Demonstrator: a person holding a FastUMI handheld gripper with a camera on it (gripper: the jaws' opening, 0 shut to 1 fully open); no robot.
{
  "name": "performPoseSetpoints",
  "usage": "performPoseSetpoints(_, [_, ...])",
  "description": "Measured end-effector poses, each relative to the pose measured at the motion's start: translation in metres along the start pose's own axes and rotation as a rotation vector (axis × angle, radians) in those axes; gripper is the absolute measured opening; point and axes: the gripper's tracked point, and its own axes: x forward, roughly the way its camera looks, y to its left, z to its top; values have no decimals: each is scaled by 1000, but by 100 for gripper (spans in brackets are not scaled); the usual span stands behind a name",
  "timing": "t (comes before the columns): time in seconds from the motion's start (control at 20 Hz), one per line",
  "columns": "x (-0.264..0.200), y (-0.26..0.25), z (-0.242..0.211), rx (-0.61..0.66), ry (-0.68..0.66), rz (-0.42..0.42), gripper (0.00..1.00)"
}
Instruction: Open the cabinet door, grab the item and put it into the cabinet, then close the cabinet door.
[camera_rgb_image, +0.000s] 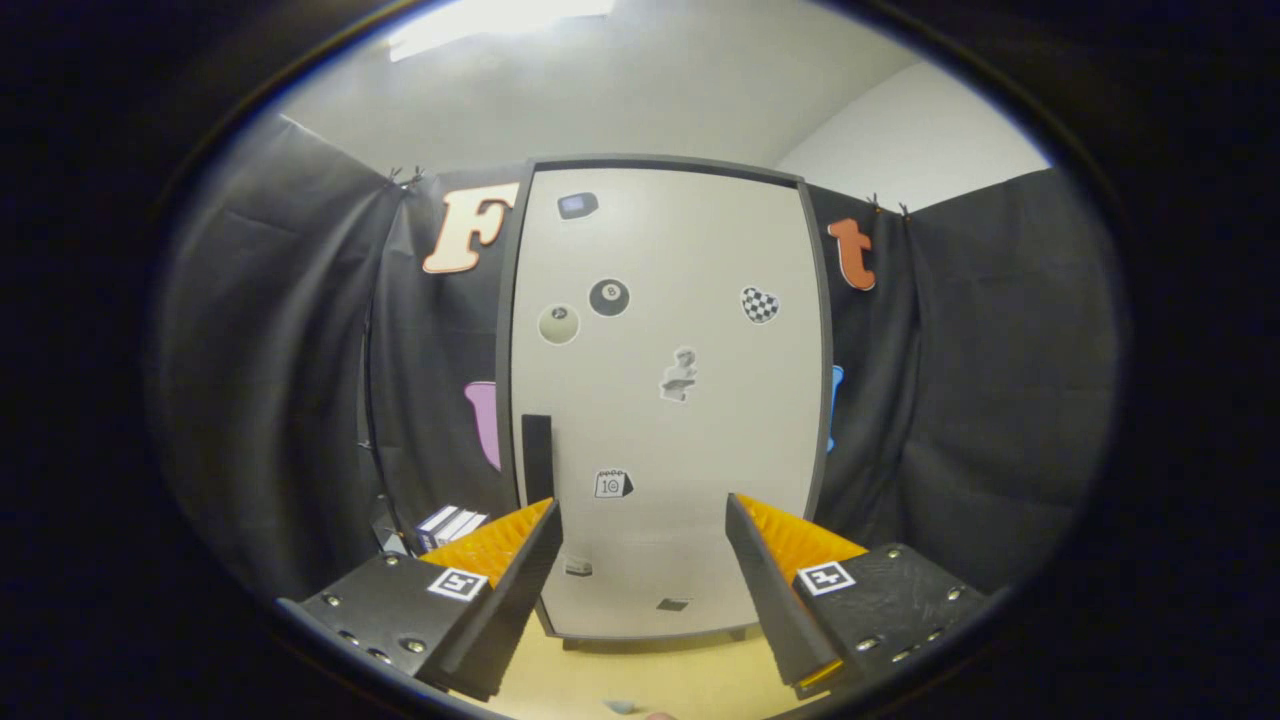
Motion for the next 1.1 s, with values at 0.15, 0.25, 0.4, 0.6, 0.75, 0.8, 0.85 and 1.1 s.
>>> performPoseSetpoints(0.15, [10, 10, -4, 2, 10, 14, 97])
performPoseSetpoints(0.25, [20, 21, -5, 8, 11, 30, 97])
performPoseSetpoints(0.4, [40, 40, -11, 16, 22, 52, 97])
performPoseSetpoints(0.6, [71, 69, -21, 10, 36, 82, 97])
performPoseSetpoints(0.75, [94, 85, -26, 16, 46, 93, 97])
performPoseSetpoints(0.8, [102, 91, -29, 14, 52, 95, 97])
performPoseSetpoints(0.85, [109, 95, -33, 8, 59, 94, 97])
performPoseSetpoints(1.1, [141, 108, -43, 2, 70, 74, 97])
